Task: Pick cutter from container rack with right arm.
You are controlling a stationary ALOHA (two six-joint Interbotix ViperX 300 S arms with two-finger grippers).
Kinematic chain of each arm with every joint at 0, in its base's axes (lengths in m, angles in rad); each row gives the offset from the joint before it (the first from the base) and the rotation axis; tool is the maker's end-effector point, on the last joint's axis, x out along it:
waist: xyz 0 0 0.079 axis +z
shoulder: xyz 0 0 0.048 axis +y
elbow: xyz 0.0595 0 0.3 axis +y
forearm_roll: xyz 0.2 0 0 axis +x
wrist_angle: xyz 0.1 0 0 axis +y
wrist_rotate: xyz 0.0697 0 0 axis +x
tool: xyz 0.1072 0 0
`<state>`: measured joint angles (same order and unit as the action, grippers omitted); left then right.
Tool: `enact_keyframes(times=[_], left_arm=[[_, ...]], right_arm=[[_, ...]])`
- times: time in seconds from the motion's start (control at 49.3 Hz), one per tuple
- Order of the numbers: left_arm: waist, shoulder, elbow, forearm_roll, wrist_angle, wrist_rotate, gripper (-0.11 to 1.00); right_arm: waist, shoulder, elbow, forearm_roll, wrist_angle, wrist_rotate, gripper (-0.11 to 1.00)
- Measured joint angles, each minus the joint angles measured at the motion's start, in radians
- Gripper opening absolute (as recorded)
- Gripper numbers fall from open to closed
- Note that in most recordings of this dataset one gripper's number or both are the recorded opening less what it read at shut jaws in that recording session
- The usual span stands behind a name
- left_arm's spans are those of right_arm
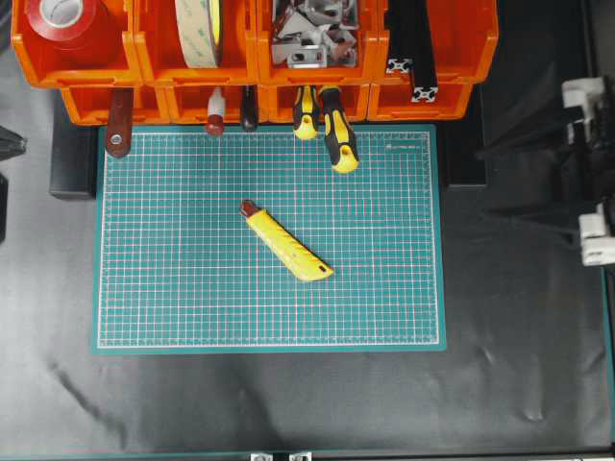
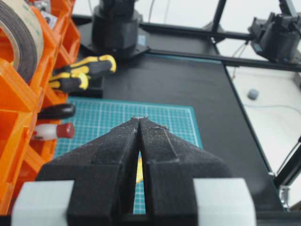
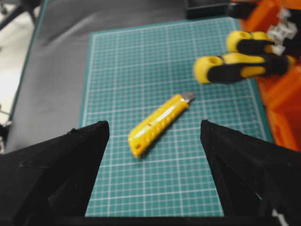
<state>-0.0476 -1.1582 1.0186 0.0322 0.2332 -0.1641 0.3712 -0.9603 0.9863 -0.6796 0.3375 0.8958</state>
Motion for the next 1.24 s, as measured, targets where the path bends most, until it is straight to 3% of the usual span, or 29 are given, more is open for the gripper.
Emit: enact_keyframes(times=[1.237], left_arm=[[0.000, -0.005, 0.000, 0.000, -0.002, -0.002, 0.01]], right_arm=[[-0.060, -0.081, 0.051, 0.000, 0.014, 0.002, 0.76]])
